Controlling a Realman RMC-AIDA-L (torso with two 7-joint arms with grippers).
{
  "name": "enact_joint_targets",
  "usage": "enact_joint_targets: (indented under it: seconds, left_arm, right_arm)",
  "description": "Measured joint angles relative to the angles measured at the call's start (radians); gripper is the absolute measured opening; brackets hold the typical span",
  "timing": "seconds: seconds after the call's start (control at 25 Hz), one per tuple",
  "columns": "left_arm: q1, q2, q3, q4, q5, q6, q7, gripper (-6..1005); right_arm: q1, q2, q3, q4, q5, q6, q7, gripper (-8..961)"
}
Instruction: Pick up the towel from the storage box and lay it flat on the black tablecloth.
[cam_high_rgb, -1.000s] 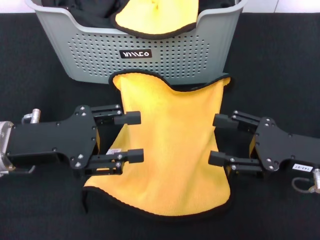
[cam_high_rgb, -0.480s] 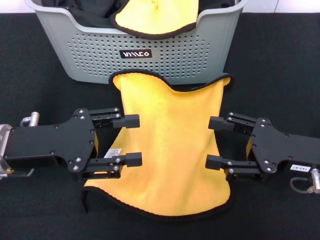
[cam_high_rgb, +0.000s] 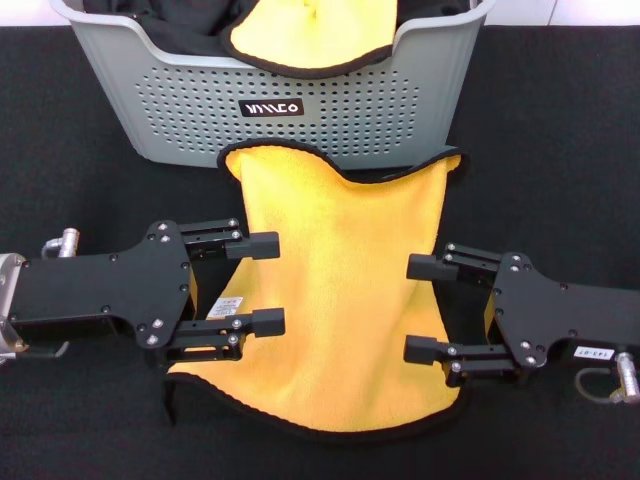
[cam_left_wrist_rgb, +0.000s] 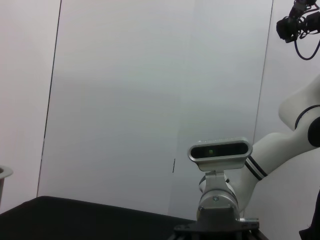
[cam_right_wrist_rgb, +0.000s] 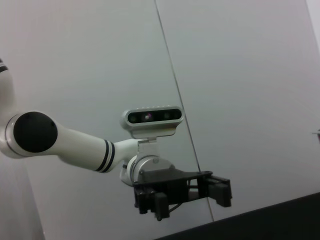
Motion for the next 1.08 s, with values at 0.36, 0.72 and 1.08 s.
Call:
enact_joint_targets:
  seconds: [0.36, 0.72, 1.08]
  left_arm:
    - [-0.001, -0.002, 0.000, -0.001, -0.001, 0.000, 0.000, 689]
    - [-0.003, -0.002, 0.000, -0.001, 0.001, -0.001, 0.000, 691]
    - [-0.023, 0.000, 0.000, -0.032, 0.001, -0.005, 0.000, 691]
  right_arm:
    - [0.001, 0.001, 0.002, -0.002, -0.003, -0.001, 0.001, 826]
    - [0.008, 0.004, 0.002, -0.006, -0.003, -0.009, 0.000, 825]
    - [0.013, 0.007, 0.001, -0.006, 0.002, -0.025, 0.000, 825]
